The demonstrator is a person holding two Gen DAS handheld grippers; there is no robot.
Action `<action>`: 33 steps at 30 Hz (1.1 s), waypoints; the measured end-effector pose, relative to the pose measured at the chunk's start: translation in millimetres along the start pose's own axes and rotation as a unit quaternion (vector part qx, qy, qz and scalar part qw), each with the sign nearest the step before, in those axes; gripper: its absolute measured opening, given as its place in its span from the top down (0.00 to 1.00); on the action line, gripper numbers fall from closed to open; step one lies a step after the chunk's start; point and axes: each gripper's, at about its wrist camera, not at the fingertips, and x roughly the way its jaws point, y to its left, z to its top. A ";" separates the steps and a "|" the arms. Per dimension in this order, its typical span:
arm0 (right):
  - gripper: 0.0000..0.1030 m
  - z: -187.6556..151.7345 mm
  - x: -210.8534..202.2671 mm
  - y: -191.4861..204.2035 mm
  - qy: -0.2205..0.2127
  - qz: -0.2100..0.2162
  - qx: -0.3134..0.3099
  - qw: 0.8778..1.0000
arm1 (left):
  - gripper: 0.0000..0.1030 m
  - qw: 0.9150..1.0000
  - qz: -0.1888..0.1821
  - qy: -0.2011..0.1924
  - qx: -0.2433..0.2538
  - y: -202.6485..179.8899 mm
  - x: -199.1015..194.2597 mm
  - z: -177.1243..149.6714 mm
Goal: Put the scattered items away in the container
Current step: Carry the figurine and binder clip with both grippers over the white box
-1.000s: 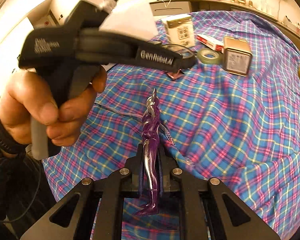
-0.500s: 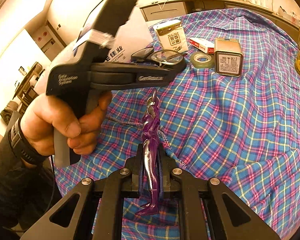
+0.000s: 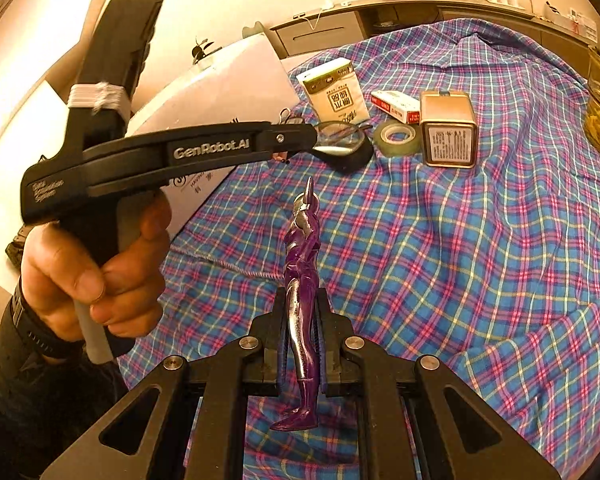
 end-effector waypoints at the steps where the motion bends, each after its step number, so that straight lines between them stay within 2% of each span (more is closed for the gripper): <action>1: 0.88 0.8 -0.3 0.4 -0.002 0.000 0.001 1.000 | 0.67 1.000 -0.001 -0.001 0.000 0.0 -1.7 -0.3; 16: 0.88 17.6 -3.9 14.1 -0.024 -0.012 0.005 1.000 | 0.67 0.999 -0.014 -0.036 -0.011 6.1 -47.2 0.5; 33: 0.88 32.4 -15.0 62.7 -0.057 -0.022 -0.018 0.998 | 0.67 0.997 -0.006 -0.067 -0.036 31.2 -103.2 -10.9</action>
